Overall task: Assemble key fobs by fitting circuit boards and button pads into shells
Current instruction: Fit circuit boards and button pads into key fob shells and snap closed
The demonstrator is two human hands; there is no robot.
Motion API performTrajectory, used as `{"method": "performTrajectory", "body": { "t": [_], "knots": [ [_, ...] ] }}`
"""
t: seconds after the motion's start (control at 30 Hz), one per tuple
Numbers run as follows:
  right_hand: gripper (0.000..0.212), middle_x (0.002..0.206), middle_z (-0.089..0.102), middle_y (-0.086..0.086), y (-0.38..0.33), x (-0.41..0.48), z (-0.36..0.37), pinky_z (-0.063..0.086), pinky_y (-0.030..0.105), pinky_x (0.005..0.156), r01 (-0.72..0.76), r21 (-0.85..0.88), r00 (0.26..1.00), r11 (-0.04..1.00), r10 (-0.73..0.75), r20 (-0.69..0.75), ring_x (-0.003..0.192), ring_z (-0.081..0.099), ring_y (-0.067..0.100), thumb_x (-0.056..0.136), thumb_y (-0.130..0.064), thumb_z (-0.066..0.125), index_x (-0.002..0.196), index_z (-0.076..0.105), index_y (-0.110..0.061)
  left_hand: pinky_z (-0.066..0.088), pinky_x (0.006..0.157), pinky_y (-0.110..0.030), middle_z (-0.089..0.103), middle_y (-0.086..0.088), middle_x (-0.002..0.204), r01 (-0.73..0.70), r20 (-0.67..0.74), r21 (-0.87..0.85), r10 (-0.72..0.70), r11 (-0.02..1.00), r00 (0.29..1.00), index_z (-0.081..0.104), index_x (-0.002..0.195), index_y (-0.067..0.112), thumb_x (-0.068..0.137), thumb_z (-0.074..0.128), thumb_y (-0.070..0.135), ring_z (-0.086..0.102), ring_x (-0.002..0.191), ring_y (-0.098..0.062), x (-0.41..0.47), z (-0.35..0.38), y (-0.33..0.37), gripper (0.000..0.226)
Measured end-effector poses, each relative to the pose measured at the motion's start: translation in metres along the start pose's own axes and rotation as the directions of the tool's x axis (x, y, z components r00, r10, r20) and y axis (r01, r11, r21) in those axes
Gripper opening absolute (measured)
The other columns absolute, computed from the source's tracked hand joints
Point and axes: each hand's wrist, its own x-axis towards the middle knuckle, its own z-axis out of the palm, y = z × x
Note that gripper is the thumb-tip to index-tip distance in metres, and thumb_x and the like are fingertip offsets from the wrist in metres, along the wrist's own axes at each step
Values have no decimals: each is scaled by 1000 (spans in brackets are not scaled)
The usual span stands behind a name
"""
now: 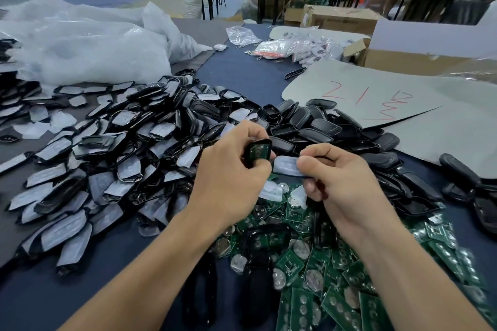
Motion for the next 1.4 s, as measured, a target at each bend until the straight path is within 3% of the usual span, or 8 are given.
{"method": "performTrajectory", "body": {
  "t": [0.17, 0.3, 0.43, 0.6, 0.87, 1.03, 1.2, 1.4],
  "knots": [
    [32, 63, 63, 3, 3, 2, -2, 35, 18, 39, -26, 42, 1000, 999, 26, 6, 43, 47, 10, 86, 6, 72, 68, 76, -20, 49, 51, -25, 68, 15, 75, 67, -48, 94, -63, 993, 997, 66, 86, 42, 80, 63, 23, 60, 58, -9, 2, -2, -5, 21],
    [27, 62, 62, 2, 3, 5, -2, 33, 18, 39, -57, 138, 998, 989, 54, 23, 43, 45, 10, 76, 6, 75, 64, 75, -18, 52, 57, -51, 72, -2, 74, 62, 93, -198, -44, 978, 995, 79, 88, 41, 70, 59, 11, 64, 70, -41, 6, -6, -3, 40],
    [7, 68, 61, 8, -2, 1, -3, 32, 16, 36, -226, 290, 965, 930, 173, 197, 40, 43, 8, 63, -6, 74, 63, 74, -13, 45, 49, -21, 75, 9, 71, 24, 279, -318, 69, 948, 958, 83, 103, 24, 75, 60, -15, 59, 49, -11, 5, -7, -1, 53],
    [7, 68, 66, 14, -4, -8, 4, 32, 16, 36, -229, 142, 931, 963, 174, 320, 39, 45, 9, 63, -11, 76, 70, 76, -14, 54, 71, -57, 74, -24, 79, 28, 157, -480, 55, 877, 986, 80, 77, 10, 68, 83, -1, 64, 78, -54, 7, -6, 1, 15],
    [4, 67, 61, 16, 4, -5, 7, 32, 15, 34, -346, 323, 931, 881, 279, 237, 40, 44, 7, 79, 0, 68, 78, 72, -2, 50, 65, -21, 76, -3, 69, 19, 226, -453, 95, 891, 969, 84, 83, 18, 71, 62, -10, 67, 59, -20, 6, -4, -2, 37],
    [18, 75, 73, 12, 7, -7, 10, 46, 26, 44, -13, -23, 997, 1000, 15, 79, 52, 61, 20, 97, -11, 65, 82, 74, -11, 38, 63, -31, 51, -13, 54, 148, 112, -333, -117, 931, 987, 73, 68, 4, 71, 73, 12, 42, 54, -32, 5, -2, -3, 9],
    [10, 79, 75, -17, 11, -12, 14, 56, 23, 68, 379, -499, 911, 779, -408, 54, 72, 69, 5, 84, -28, 76, 89, 75, -36, 33, 60, -38, 45, -8, 57, 337, 63, -307, -335, 890, 940, 53, 60, -5, 62, 71, 15, 38, 59, -21, 8, -1, -6, 27],
    [25, 68, 75, -4, 9, -6, 12, 49, 19, 55, 226, -310, 966, 923, -253, -49, 54, 59, 5, 82, -4, 79, 79, 81, -29, 46, 60, -28, 59, -14, 64, 341, 258, -429, -248, 837, 934, 65, 63, -4, 69, 73, 15, 53, 61, -19, 10, -1, -10, 21]
  ]
}}
